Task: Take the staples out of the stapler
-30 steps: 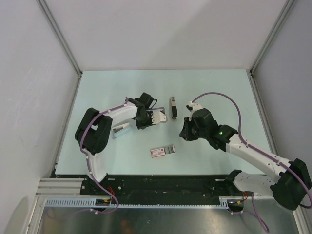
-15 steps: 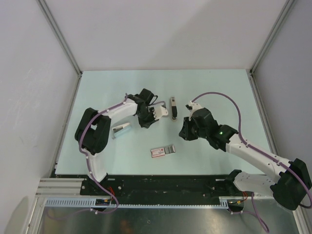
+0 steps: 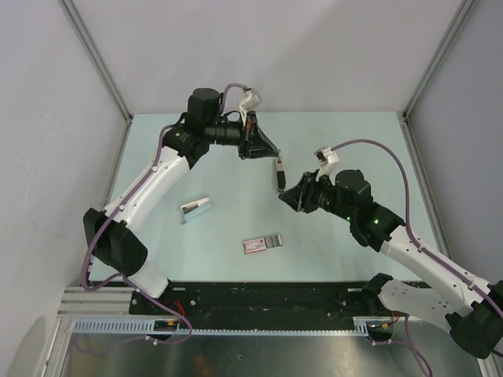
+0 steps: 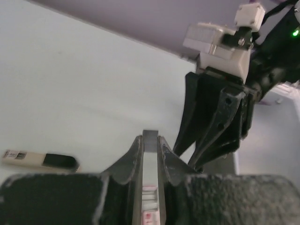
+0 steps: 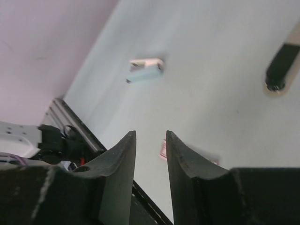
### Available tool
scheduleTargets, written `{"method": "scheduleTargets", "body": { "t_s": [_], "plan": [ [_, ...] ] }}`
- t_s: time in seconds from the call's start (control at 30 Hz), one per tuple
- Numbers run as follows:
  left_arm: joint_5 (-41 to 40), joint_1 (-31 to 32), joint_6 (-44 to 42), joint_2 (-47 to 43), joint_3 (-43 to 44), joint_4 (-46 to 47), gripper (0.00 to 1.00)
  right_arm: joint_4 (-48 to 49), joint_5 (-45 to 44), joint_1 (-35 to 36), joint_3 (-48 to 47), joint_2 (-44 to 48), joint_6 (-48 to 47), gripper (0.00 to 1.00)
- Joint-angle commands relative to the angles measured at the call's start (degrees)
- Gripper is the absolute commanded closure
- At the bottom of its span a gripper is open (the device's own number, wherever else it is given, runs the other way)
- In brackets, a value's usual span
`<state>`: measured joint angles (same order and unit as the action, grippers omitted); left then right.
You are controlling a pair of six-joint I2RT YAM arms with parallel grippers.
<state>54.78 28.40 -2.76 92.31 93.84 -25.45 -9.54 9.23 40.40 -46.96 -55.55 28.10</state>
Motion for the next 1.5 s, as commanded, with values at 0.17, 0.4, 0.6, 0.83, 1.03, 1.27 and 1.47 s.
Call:
{"method": "scheduleTargets", "body": {
  "t_s": [0.17,0.4,0.6,0.83,1.03,1.27,1.47],
  "plan": [
    [5.55,-0.22,56.58,-5.17,-18.91,50.08,1.00,19.10,9.84,-4.52,-1.38,3.47,8.39,0.58],
    [5.28,0.44,67.04,-6.59,-25.81,63.51,1.00,23.68,14.36,-7.48,-1.34,4.19,12.73,0.58],
    [6.14,0.96,68.86,-7.23,-26.99,65.26,1.00,25.44,14.91,-7.70,-1.38,3.28,14.25,0.57],
    [6.44,1.43,69.12,-7.72,-27.92,66.04,1.00,27.87,15.21,-7.85,-1.38,2.68,15.67,0.58],
    [6.44,1.47,69.22,-7.30,-27.96,66.29,1.00,29.74,15.34,-8.03,-1.38,1.88,16.65,0.59],
    [6.55,1.54,69.53,-7.15,-27.98,66.41,1.00,30.70,15.06,-8.15,-1.38,0.98,16.77,0.60],
    [6.87,1.52,69.56,-6.69,-27.78,66.39,1.00,33.03,15.28,-8.28,-1.36,-0.23,17.61,0.63]
  ]
}}
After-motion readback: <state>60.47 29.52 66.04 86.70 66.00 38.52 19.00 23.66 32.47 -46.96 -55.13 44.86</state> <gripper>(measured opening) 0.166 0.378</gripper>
